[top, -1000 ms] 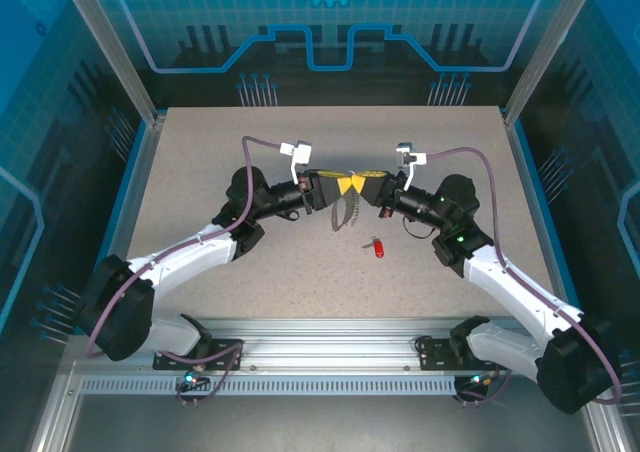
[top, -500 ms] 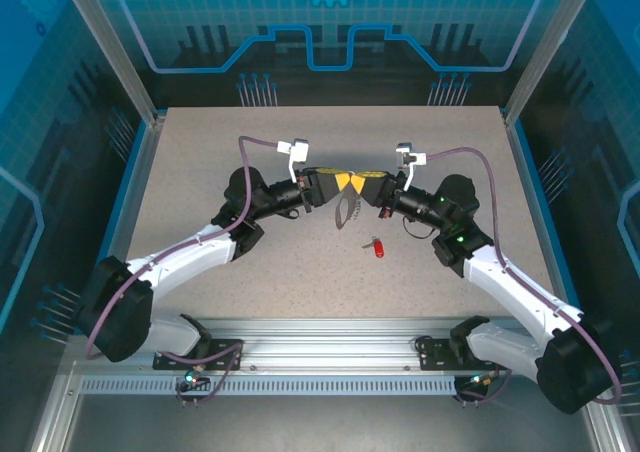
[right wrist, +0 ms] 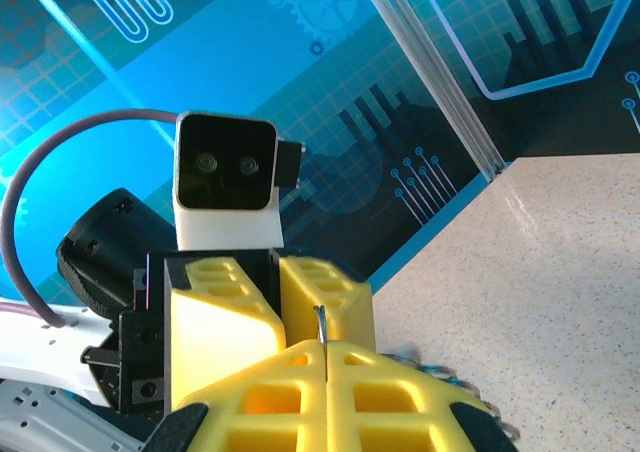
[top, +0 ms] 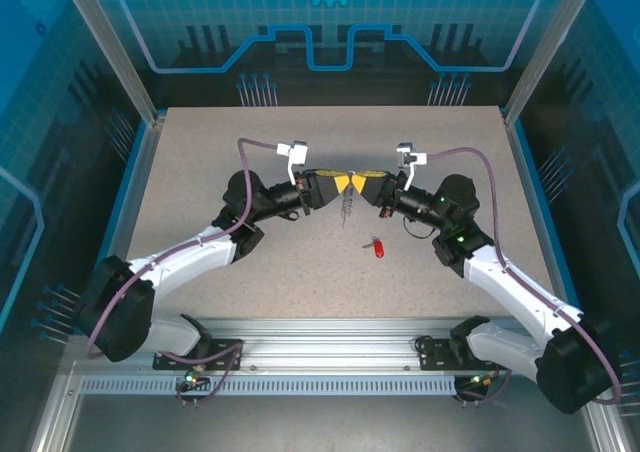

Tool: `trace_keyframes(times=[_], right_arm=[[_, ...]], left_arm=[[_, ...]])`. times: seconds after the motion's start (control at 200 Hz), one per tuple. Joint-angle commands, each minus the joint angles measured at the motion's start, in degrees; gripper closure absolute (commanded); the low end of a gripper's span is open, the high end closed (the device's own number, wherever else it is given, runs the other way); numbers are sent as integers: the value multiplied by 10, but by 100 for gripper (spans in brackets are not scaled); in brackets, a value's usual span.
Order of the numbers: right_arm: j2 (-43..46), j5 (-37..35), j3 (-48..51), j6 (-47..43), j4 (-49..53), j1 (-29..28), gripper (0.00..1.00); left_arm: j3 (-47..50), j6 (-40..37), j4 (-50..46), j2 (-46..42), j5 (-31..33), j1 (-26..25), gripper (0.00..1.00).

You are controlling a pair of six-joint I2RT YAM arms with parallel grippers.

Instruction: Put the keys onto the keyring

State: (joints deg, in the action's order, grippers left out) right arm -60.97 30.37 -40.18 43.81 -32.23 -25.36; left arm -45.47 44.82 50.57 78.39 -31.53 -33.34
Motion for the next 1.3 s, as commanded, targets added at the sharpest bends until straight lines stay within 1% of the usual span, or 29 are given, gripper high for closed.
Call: trace_keyframes(times=[0.0, 0.365, 0.91, 1.295], right_arm=[[11, -8, 1, 7, -28, 7, 100], [8, 7, 0, 9, -35, 8, 100], [4, 13, -2, 8, -34, 8, 100], [5, 14, -2, 7, -30, 8, 100]], left_arm=[[7, 5, 40, 2, -14, -7, 77], [-2, 13, 52, 16, -15, -8, 74], [-15, 18, 65, 24, -14, -9, 76], [-20, 18, 70, 29, -16, -12, 85]])
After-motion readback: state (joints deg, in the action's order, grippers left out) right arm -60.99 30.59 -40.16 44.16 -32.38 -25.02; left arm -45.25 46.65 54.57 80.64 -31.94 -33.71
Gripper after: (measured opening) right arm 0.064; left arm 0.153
